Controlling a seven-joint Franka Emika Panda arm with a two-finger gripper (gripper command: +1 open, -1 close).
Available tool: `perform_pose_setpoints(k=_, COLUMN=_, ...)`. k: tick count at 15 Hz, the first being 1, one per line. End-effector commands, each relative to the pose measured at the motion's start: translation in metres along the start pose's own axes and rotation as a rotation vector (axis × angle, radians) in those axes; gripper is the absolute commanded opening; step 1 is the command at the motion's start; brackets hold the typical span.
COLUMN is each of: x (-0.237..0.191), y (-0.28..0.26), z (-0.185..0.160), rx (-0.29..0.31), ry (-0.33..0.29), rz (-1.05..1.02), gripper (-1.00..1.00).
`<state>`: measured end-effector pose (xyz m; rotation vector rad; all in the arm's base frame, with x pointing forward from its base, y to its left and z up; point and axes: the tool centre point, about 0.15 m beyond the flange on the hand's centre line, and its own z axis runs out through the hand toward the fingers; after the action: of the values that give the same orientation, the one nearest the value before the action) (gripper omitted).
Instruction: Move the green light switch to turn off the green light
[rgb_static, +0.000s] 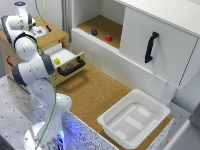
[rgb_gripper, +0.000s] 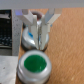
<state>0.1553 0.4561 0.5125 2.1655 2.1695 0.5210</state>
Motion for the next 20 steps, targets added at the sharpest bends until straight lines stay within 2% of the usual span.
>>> perform_pose_setpoints(k=1, x=-0.007, y=-0.025, z=-0.043, rx=-0.144, ry=-0.044, rz=-0.029, gripper=1.00)
perform_pose_setpoints(k=6, x=-0.045, y=-0.018, z=-0.023, rx=-0.095, ry=-0.075, rz=0.068, gripper=1.00)
perform_pose_setpoints(k=10, x=-0.104, y=0.014, z=-0.022, rx=-0.110, ry=-0.119, rz=0.248, gripper=1.00)
perform_pose_setpoints(k=14, x=-0.165, y=0.055, z=-0.030, rx=-0.071, ry=-0.078, rz=0.472, gripper=1.00)
perform_pose_setpoints(k=16, x=-0.187, y=0.083, z=-0.030, rx=-0.047, ry=-0.022, rz=0.599, gripper=1.00)
perform_pose_setpoints(k=17, x=-0.198, y=0.103, z=-0.030, rx=-0.057, ry=0.022, rz=0.675, gripper=1.00)
perform_pose_setpoints(k=19, x=-0.216, y=0.148, z=-0.023, rx=-0.103, ry=0.057, rz=0.791, gripper=1.00)
perform_pose_setpoints(k=20, x=-0.225, y=0.171, z=-0.016, rx=-0.173, ry=0.016, rz=0.825, gripper=1.00)
